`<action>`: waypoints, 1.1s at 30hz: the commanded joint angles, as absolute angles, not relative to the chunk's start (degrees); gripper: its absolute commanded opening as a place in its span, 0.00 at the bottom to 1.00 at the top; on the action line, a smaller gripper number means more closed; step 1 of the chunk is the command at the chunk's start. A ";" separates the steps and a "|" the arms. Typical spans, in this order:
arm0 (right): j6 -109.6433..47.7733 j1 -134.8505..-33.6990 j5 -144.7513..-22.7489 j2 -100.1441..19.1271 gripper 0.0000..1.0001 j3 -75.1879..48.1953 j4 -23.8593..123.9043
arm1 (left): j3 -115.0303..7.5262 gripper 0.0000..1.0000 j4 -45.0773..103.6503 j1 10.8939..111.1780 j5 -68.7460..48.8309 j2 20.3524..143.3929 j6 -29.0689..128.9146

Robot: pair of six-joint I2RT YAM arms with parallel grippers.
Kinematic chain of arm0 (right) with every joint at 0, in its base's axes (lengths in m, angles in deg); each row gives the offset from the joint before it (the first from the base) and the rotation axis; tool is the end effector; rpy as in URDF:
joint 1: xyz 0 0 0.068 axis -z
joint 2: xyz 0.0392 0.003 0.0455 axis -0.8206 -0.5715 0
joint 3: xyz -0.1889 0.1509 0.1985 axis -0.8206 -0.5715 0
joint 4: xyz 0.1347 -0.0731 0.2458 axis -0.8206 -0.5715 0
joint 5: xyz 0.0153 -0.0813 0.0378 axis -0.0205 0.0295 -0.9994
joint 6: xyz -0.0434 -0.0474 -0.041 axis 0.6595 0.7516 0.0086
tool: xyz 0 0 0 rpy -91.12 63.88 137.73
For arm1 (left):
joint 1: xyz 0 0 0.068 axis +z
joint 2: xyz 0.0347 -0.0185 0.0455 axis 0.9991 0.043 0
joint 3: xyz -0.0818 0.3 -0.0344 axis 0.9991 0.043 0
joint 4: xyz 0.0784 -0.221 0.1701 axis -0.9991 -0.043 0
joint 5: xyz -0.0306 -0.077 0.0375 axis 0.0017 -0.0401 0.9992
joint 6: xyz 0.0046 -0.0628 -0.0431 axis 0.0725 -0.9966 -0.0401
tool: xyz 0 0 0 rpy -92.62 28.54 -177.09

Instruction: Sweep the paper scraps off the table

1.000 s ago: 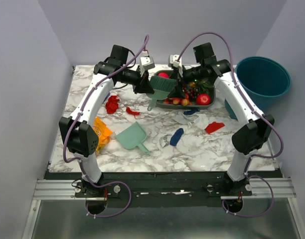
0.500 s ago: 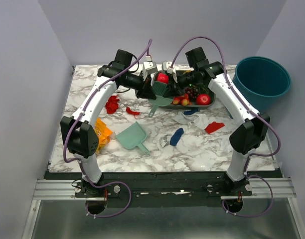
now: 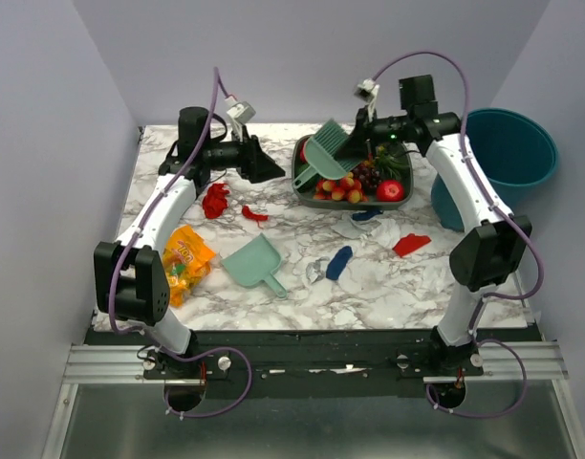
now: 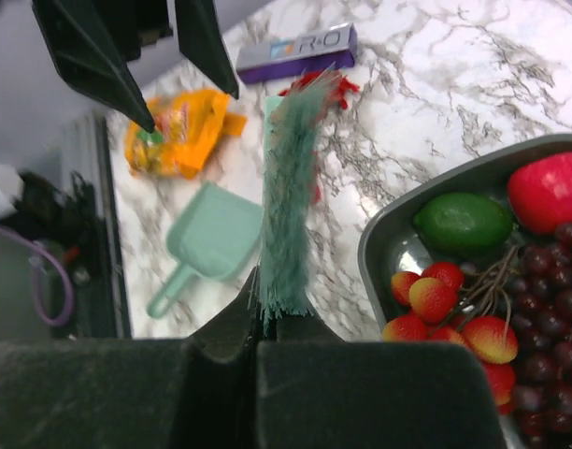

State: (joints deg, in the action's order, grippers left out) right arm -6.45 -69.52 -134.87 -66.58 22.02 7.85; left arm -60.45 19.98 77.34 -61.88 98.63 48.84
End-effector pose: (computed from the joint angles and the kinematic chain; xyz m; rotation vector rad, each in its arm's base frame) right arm 0.4356 0.1687 0.4168 -1.0696 1.7712 1.0967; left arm 0.3958 -0.1282 0.3764 0.6835 1.8121 -1.2677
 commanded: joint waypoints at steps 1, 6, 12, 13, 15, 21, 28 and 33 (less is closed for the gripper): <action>-40.21 -65.35 -145.62 -65.86 0.01 15.83 30.20 | -52.27 0.73 57.27 79.54 -60.60 98.13 14.60; -52.23 -64.99 -148.18 -65.86 0.00 11.51 40.24 | -52.16 0.73 61.54 77.87 -58.12 100.59 9.56; -54.71 -64.99 -150.46 -66.83 0.01 13.44 40.77 | -54.97 0.73 59.79 76.20 -59.27 102.88 9.74; -55.14 -64.99 -150.73 -66.66 0.01 13.52 40.95 | -54.80 0.72 59.79 76.28 -58.92 103.14 9.65; -55.24 -64.99 -151.34 -66.48 0.01 13.09 41.39 | -54.01 0.72 60.40 76.81 -57.78 103.58 8.69; -56.20 -64.99 -150.21 -65.60 0.01 12.29 41.56 | -53.74 0.70 67.25 76.55 -60.14 106.13 4.21; -56.99 -65.17 -147.83 -69.55 0.01 18.96 41.65 | -56.20 0.67 77.01 75.06 -64.80 109.65 -3.09; -57.96 -65.17 -147.65 -71.14 0.00 20.47 42.62 | -57.69 0.58 74.65 73.83 -65.86 110.09 -1.87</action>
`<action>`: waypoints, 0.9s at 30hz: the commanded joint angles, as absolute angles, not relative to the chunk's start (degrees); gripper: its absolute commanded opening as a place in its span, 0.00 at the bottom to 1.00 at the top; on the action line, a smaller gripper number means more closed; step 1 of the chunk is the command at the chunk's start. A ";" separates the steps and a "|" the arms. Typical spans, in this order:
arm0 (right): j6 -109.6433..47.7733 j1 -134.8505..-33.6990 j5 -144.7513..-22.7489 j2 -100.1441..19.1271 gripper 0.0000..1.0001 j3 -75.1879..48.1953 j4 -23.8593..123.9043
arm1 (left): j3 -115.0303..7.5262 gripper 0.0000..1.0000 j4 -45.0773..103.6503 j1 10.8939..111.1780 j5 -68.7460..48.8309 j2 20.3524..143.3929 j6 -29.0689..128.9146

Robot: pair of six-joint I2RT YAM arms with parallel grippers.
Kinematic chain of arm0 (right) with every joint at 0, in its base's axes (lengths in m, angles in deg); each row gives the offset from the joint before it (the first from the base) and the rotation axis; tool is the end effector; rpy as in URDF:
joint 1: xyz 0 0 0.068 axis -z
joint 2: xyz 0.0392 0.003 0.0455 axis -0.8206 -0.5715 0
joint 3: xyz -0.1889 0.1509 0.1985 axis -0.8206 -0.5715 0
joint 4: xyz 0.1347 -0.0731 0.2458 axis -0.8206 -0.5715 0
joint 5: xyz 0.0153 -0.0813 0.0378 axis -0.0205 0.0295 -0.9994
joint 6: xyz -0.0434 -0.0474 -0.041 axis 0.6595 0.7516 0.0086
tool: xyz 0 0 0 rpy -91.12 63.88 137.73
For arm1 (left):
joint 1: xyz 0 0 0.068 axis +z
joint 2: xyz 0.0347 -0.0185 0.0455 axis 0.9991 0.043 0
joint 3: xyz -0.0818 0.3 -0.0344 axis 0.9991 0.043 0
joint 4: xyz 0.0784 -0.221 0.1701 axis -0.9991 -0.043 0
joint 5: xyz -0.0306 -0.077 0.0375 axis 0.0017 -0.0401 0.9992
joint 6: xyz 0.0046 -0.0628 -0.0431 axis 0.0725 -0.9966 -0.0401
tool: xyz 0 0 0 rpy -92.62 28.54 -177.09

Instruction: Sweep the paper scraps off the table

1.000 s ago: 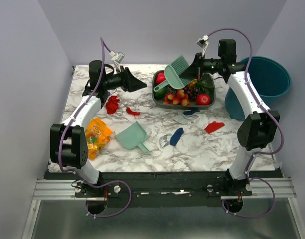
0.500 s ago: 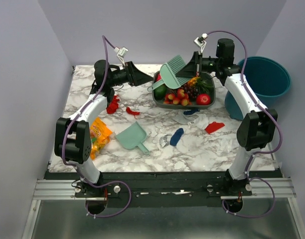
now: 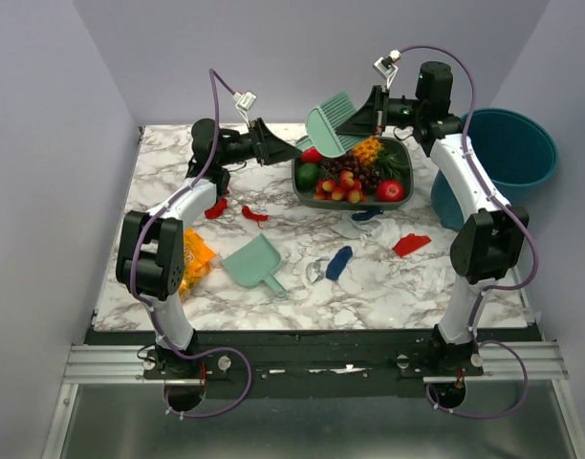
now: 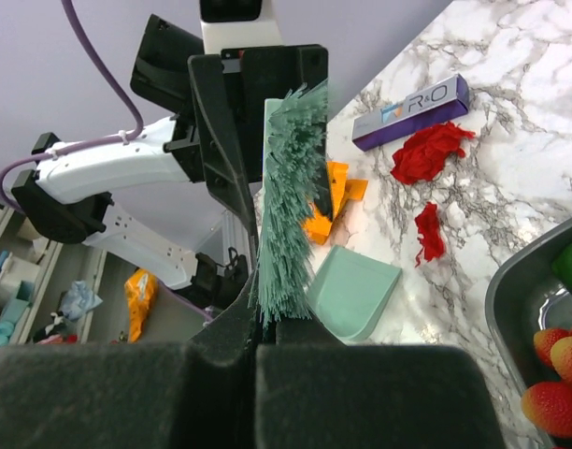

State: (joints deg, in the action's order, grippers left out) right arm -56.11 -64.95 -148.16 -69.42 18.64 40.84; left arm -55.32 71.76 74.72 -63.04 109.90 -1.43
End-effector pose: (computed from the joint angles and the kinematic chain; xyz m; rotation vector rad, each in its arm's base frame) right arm 0.4755 0.1445 0.4301 -0.6391 1.8149 1.6055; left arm 0.4368 -0.1576 0.3532 0.3741 1.6762 -1.7223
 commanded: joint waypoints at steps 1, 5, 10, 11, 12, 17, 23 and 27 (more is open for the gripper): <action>-58.22 -65.17 -147.57 -71.22 0.01 20.21 42.79 | -57.96 0.55 74.47 73.74 -66.03 110.09 -1.78; -58.57 -65.17 -147.39 -71.31 0.01 19.33 43.41 | -59.01 0.49 73.15 73.56 -66.12 110.26 -0.72; -58.66 -65.52 -146.51 -71.66 0.01 19.33 43.59 | -59.98 0.37 72.97 73.21 -66.99 110.70 -0.37; -58.57 -65.61 -146.42 -71.75 0.01 19.24 43.59 | -60.16 0.36 73.15 73.12 -67.09 110.97 -0.46; -58.49 -65.69 -146.33 -71.75 0.00 19.24 43.59 | -60.33 0.34 73.24 73.03 -67.17 111.14 -0.37; -58.22 -65.78 -145.98 -71.66 0.01 18.45 43.59 | -60.60 0.23 73.33 72.86 -67.26 111.15 -0.20; -56.99 -65.96 -145.72 -71.31 0.01 16.61 43.50 | -61.21 0.12 71.75 73.03 -67.09 111.06 1.12; -53.40 -65.61 -146.07 -71.14 0.27 16.07 42.89 | -61.39 0.00 66.92 73.82 -68.22 110.18 4.98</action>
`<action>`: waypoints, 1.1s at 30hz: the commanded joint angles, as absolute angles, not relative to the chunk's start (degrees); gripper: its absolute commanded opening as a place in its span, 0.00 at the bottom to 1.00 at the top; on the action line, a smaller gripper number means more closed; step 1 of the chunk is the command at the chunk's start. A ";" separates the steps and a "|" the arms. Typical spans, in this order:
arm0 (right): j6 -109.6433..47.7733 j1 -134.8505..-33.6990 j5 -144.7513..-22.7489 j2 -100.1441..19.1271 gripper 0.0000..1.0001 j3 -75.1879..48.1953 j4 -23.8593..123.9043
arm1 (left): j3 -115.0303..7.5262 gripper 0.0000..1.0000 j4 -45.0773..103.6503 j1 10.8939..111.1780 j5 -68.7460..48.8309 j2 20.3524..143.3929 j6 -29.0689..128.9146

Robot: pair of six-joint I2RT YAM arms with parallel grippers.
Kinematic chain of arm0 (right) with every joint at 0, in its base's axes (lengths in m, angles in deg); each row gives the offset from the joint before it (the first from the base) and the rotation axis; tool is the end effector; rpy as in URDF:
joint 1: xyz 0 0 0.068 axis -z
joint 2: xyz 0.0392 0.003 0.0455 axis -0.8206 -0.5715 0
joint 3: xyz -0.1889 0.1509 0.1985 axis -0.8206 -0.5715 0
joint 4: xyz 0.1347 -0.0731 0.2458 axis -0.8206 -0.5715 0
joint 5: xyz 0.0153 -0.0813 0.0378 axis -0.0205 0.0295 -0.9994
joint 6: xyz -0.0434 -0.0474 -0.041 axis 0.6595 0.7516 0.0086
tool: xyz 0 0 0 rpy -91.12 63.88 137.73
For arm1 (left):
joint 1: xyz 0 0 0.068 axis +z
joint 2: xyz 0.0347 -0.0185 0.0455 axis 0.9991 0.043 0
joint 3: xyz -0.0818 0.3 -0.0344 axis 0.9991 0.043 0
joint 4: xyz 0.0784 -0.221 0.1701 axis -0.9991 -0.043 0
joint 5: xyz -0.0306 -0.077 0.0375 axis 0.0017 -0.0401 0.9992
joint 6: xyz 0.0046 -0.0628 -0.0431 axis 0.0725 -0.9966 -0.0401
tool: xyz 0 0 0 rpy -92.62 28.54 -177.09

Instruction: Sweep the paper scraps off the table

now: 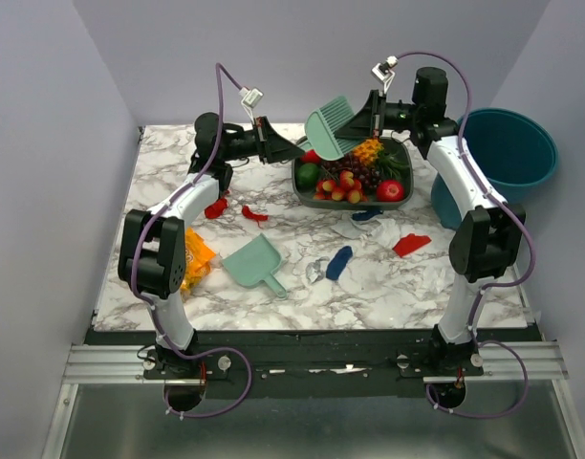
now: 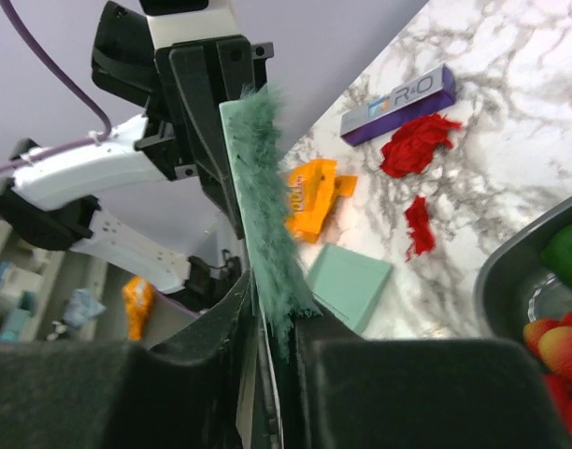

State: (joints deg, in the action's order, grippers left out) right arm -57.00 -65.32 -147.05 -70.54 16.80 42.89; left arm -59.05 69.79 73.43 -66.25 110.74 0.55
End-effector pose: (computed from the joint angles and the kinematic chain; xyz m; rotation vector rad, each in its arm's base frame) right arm 0.4831 0.1487 0.4119 -0.6064 1.8415 1.6106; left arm 0.4373 -0.1701 0.3665 0.4899 1.6600 -1.7353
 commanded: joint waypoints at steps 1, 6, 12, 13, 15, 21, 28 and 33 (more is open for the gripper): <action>-51.73 -65.26 -145.63 -70.88 0.42 16.34 42.19 | -61.21 0.00 65.95 74.09 -68.93 109.92 6.82; -39.17 -63.76 -138.62 -68.95 0.66 20.47 32.62 | -58.14 0.00 47.00 79.09 -68.50 104.30 22.00; -11.23 -67.27 -125.02 -64.38 0.79 18.64 16.35 | -64.02 0.00 4.64 85.86 -54.19 96.30 58.56; -6.85 -69.80 -123.15 -61.58 0.79 16.54 16.17 | -64.81 0.00 1.29 86.30 -51.56 95.42 60.95; -4.09 -72.62 -118.85 -58.85 0.76 9.15 16.60 | -65.78 0.00 -5.14 87.10 -43.91 92.70 66.04; -0.38 -87.12 -108.75 -51.19 0.75 -6.92 15.20 | -66.05 0.00 -12.01 89.11 -22.66 87.86 67.04; -10.40 -104.68 -91.96 -49.69 0.76 -13.45 17.13 | -62.45 0.00 -11.40 92.10 -17.43 83.64 58.78; -14.70 -108.14 -89.12 -55.75 0.82 -9.68 15.99 | -56.47 0.00 -9.56 92.37 -16.81 77.05 57.29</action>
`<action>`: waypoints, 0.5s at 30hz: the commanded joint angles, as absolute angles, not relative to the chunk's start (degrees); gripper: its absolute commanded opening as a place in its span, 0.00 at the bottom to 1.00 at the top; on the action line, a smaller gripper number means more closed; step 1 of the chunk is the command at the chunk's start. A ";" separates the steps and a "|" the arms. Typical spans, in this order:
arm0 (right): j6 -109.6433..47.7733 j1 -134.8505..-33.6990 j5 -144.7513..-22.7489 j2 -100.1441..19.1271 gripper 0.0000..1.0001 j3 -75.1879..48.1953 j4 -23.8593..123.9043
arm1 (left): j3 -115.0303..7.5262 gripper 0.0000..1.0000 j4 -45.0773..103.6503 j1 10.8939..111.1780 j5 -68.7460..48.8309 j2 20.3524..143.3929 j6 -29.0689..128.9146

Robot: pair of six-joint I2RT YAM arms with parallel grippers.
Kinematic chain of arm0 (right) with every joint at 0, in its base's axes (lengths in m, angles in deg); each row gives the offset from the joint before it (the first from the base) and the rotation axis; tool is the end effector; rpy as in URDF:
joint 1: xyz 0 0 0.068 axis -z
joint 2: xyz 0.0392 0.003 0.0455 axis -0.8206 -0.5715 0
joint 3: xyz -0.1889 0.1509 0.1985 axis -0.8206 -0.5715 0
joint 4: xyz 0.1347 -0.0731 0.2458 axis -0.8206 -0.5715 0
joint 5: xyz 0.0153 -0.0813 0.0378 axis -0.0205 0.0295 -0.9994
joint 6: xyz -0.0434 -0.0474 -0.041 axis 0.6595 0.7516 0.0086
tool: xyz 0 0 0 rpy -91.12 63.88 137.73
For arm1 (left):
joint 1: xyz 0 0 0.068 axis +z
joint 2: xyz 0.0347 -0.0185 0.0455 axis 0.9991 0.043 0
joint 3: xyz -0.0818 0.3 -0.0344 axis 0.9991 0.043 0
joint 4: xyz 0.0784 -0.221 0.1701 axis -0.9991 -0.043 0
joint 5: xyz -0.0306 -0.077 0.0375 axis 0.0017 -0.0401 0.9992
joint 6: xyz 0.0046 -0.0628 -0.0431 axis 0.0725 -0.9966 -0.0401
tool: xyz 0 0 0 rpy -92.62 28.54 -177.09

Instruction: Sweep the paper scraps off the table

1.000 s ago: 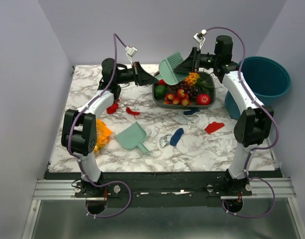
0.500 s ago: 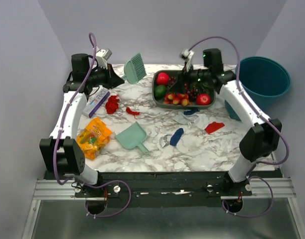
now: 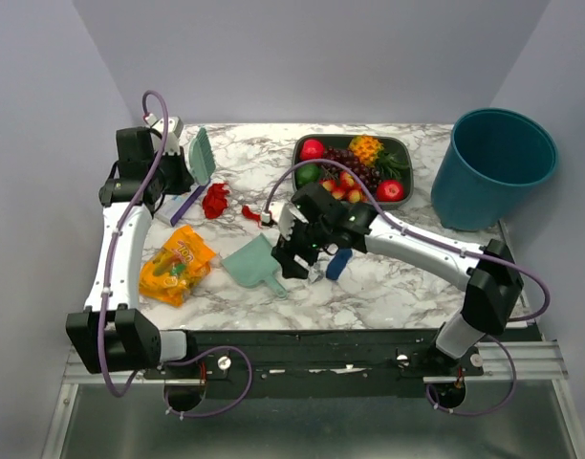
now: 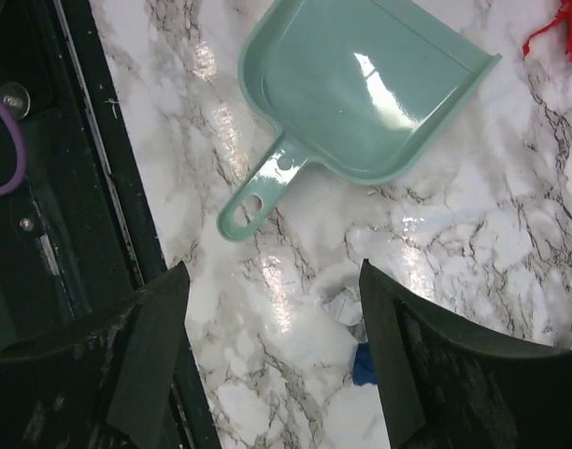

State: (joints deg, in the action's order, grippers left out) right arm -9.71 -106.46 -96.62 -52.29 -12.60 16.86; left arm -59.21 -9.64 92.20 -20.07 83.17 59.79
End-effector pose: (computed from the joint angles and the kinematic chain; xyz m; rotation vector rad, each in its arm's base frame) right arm 0.2337 0.3281 0.2954 -1.4933 2.0094 0.7159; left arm 0.3339 0.0068 0.3955 0.0582 2.1781 -0.3225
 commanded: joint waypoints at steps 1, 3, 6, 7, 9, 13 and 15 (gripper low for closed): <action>-15.76 -109.36 -86.16 -58.02 0.86 -9.33 16.25 | -55.68 0.00 -9.29 92.37 -17.07 76.09 57.63; -19.28 -110.78 -85.60 -59.88 0.89 -7.84 16.08 | -53.48 0.00 -8.85 92.37 -16.73 73.54 59.47; -23.85 -112.80 -86.57 -62.60 0.93 -6.17 15.55 | -50.32 0.00 -8.15 92.46 -14.10 70.37 60.36; -24.29 -113.33 -85.70 -63.31 0.95 -5.90 14.77 | -49.88 0.00 -8.24 92.46 -14.00 69.93 61.14; -29.29 -113.51 -84.81 -65.33 0.95 -5.64 14.58 | -49.43 0.00 -9.38 92.46 -14.18 69.13 61.24; -33.96 -113.77 -84.10 -66.83 0.91 -5.28 15.46 | -49.79 0.00 -11.75 92.55 -15.05 68.17 61.24; -34.75 -114.47 -83.93 -67.79 0.90 -4.76 15.38 | -49.70 0.00 -12.54 92.55 -15.40 67.55 61.24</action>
State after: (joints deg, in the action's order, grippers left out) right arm -28.98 -113.43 -86.20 -66.21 -7.48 16.05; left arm -49.74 -10.62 92.31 -15.98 69.40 60.55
